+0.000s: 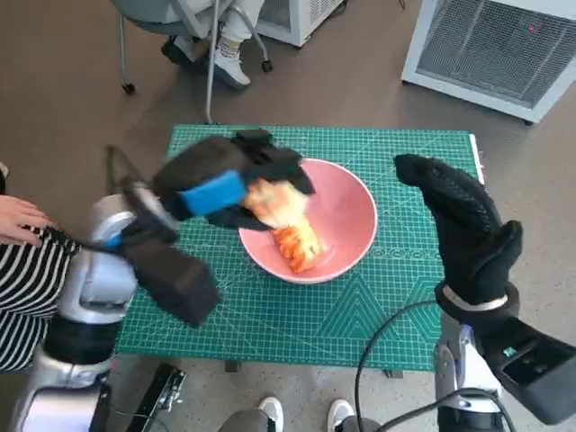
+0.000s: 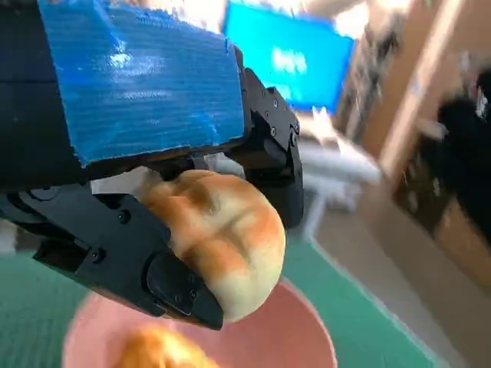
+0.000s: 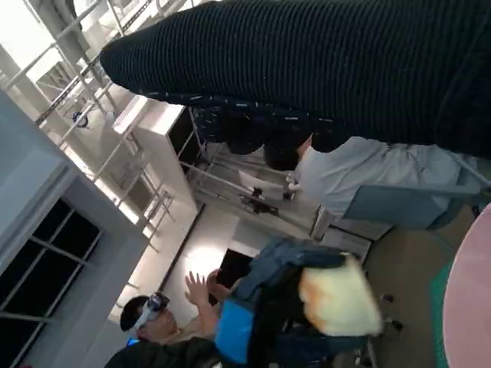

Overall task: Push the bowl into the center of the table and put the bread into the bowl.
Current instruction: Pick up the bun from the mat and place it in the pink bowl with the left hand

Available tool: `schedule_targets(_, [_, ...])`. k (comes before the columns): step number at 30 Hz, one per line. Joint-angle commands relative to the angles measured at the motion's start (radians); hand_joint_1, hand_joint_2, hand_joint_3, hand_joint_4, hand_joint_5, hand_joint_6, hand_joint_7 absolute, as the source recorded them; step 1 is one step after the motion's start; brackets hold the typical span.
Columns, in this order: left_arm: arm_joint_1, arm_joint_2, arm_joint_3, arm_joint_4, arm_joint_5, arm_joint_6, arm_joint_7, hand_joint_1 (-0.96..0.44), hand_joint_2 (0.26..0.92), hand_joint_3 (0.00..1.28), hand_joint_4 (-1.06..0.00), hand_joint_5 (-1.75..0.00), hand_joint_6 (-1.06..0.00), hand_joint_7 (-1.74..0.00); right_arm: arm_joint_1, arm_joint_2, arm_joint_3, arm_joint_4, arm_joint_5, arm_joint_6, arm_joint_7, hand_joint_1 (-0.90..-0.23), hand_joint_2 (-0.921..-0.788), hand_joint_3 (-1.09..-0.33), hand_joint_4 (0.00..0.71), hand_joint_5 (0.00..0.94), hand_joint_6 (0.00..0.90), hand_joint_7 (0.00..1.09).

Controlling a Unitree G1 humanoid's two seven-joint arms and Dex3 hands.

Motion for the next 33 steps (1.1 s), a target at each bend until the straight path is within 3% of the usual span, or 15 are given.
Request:
schedule_targets(1, [-0.037, -0.010, -0.063, 0.063, 0.083, -0.032, 0.011, -0.10, 0.791, 0.01, -0.53, -0.10, -0.50, -0.18, 0.026, 0.003, -0.005, -0.007, -0.010, 0.009, -0.017, -0.685, -0.921, -0.691, 0.135, 0.000, 0.047, 0.45])
schedule_targets(7, [-0.057, -0.029, -0.096, 0.143, 0.129, -0.089, 0.049, -0.30, 0.792, 0.01, -0.40, -0.01, -0.46, -0.05, 0.031, 0.007, -0.005, -0.015, -0.015, 0.012, -0.031, -0.688, -0.921, -0.692, 0.135, 0.000, 0.046, 0.45])
schedule_targets(13, [-0.074, -0.040, -0.104, 0.218, 0.132, -0.153, 0.079, -0.49, 0.808, 0.01, -0.21, 0.00, -0.27, -0.01, 0.033, 0.007, -0.006, -0.021, -0.017, 0.015, -0.044, -0.688, -0.921, -0.692, 0.134, 0.000, 0.045, 0.45])
schedule_targets(20, [-0.088, -0.059, -0.087, 0.292, 0.093, -0.198, 0.092, -0.59, 0.858, 0.02, -0.06, 0.00, -0.12, 0.00, 0.026, 0.007, -0.009, -0.013, -0.017, 0.015, -0.053, -0.688, -0.921, -0.693, 0.133, 0.000, 0.045, 0.45])
schedule_targets(33, [-0.134, -0.184, 0.054, 0.521, -0.184, -0.313, 0.118, -0.66, 0.919, 0.09, 0.00, 0.00, -0.07, -0.01, 0.003, 0.003, -0.009, 0.004, -0.036, 0.013, -0.070, -0.687, -0.921, -0.692, 0.134, 0.001, 0.045, 0.45])
